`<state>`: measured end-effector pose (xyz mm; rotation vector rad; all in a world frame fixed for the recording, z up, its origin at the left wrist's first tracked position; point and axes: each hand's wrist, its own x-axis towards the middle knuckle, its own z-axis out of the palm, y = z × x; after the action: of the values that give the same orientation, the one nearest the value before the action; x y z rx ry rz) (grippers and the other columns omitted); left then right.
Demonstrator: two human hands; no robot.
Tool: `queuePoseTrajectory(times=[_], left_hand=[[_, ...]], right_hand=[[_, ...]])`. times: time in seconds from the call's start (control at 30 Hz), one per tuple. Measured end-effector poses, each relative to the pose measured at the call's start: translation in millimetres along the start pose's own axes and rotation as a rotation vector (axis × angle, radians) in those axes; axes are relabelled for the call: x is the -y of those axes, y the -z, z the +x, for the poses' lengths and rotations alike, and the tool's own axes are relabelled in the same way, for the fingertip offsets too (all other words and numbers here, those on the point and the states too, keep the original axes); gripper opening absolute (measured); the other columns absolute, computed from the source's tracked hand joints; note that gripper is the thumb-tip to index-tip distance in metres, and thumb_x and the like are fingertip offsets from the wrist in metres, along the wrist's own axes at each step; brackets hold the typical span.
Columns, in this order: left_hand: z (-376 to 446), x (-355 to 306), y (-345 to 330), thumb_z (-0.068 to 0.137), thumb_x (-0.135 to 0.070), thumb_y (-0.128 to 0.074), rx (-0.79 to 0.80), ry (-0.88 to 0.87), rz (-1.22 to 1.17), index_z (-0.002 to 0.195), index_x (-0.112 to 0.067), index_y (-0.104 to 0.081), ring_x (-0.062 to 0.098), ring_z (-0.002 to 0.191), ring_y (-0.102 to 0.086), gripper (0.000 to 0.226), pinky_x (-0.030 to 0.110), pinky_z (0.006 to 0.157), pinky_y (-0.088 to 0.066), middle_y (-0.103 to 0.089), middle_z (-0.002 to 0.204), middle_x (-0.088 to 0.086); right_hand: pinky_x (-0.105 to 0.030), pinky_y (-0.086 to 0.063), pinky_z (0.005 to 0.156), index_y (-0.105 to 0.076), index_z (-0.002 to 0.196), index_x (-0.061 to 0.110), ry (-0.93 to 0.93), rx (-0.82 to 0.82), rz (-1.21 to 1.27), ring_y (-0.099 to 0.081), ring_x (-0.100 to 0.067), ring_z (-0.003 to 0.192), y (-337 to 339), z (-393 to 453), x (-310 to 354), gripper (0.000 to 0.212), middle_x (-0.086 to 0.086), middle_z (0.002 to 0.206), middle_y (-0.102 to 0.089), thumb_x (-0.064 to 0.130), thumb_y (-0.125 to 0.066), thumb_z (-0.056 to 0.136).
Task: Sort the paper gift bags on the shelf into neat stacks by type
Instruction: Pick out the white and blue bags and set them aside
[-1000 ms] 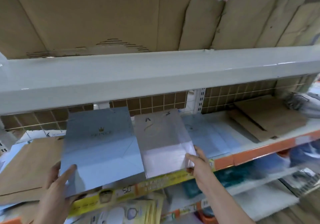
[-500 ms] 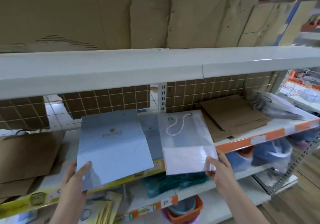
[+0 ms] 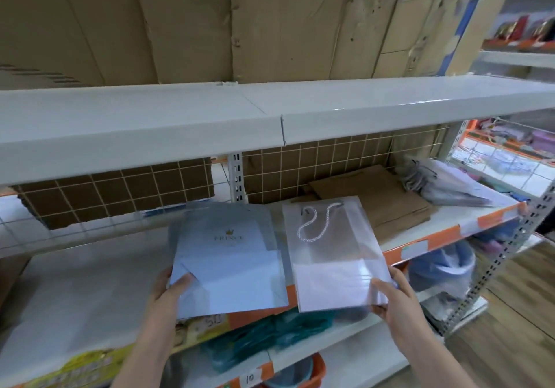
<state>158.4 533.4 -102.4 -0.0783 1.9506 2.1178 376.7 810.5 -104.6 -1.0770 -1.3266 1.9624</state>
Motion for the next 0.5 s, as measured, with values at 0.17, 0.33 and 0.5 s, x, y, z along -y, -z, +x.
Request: queuePoseTrajectory(times=[0.17,0.33,0.5], left_hand=[[20.7,-7.5,-27.5,0.072,-0.021,-0.072,-0.069,0.000,0.232,0.104,-0.009,-0.055,0.027,0.089,-0.051,0.038,0.036,0.079,-0.040,-0.057,0.108,0.011],[49.1,-1.2,-28.3,0.075,-0.031,-0.061,-0.172,0.064,0.705,0.102,-0.016,-0.045,0.033,0.085,-0.053,0.035,0.039,0.077,-0.043,-0.058,0.103,0.019],[74.7,32.1,-45.5,0.090,-0.019,-0.051,-0.396,-0.096,1.022,0.120,-0.004,-0.055,0.044,0.105,-0.051,0.033,0.051,0.088,-0.041,-0.051,0.113,0.031]], right_hand=[[-0.037,-0.048,0.067,-0.058,0.104,0.015,-0.030,-0.011,-0.015,-0.057,-0.030,0.084,2.3,45.4,11.7,0.019,-0.012,0.103,-0.058,0.001,-0.056,0.091],[-0.036,-0.052,0.065,-0.057,0.121,0.015,-0.065,-0.017,-0.027,-0.058,-0.031,0.092,-1.3,81.6,16.2,0.038,-0.014,0.116,-0.055,0.001,-0.060,0.086],[-0.037,-0.052,0.064,-0.059,0.113,0.016,-0.075,-0.011,-0.076,-0.058,-0.031,0.086,1.7,105.2,20.9,0.031,-0.017,0.111,-0.057,0.000,-0.059,0.087]])
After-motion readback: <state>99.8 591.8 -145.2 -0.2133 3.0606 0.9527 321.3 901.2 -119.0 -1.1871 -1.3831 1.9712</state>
